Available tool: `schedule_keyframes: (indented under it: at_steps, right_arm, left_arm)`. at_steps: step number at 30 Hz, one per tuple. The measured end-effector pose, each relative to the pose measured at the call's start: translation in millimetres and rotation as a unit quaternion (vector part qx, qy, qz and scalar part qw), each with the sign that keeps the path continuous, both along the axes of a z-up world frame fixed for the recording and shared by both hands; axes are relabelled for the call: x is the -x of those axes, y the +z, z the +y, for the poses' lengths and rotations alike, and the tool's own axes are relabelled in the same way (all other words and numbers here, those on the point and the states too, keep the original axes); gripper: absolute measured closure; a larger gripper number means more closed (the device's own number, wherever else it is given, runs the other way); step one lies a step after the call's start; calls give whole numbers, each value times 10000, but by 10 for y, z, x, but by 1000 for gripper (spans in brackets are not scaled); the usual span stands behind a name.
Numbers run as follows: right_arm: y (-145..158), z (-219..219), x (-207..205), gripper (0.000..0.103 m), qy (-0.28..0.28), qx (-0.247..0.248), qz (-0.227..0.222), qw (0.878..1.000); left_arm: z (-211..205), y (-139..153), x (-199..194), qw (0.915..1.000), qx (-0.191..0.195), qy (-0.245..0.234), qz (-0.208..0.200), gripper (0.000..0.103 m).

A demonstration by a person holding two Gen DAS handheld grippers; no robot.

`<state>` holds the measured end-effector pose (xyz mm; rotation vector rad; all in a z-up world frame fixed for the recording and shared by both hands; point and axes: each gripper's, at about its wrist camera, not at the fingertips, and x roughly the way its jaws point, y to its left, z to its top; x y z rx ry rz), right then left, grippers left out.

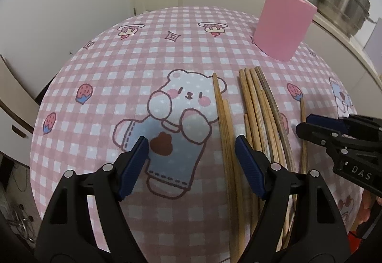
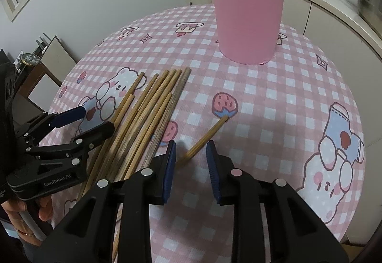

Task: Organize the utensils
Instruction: 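Close the left tool on one wooden chopstick from the pile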

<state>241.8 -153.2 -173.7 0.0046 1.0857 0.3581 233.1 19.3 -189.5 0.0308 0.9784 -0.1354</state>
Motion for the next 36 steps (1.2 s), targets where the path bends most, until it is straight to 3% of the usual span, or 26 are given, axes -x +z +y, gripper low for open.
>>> schedule_keyframes:
  at_steps: [5,7,13,21,26,36]
  right_arm:
    - [4,-4,2,78,-5,-16,-5,10000]
    - [-1,-5,3,78,-7,-11,-10,10000]
    - [-4,108,35,67,53,145,-93,9998]
    - [-23,256,44,67,194,568,-244,9979]
    - [-11,205,87,67,210,602,-214,9977]
    - [-5,140,114,72,327,735,-250,9964]
  left_arm:
    - [58,20,27,10000,72,2,7,29]
    - [74,9,25,10000,-71,40,-24,29]
    - [43,17,22,9997,-231,56,-33,29]
    - [-25,26,-3,9986,-503,112,-109,28]
    - [10,-24,67,9982,-593,-24,48,29]
    - [156,0,98,9972,-722,196,26,29]
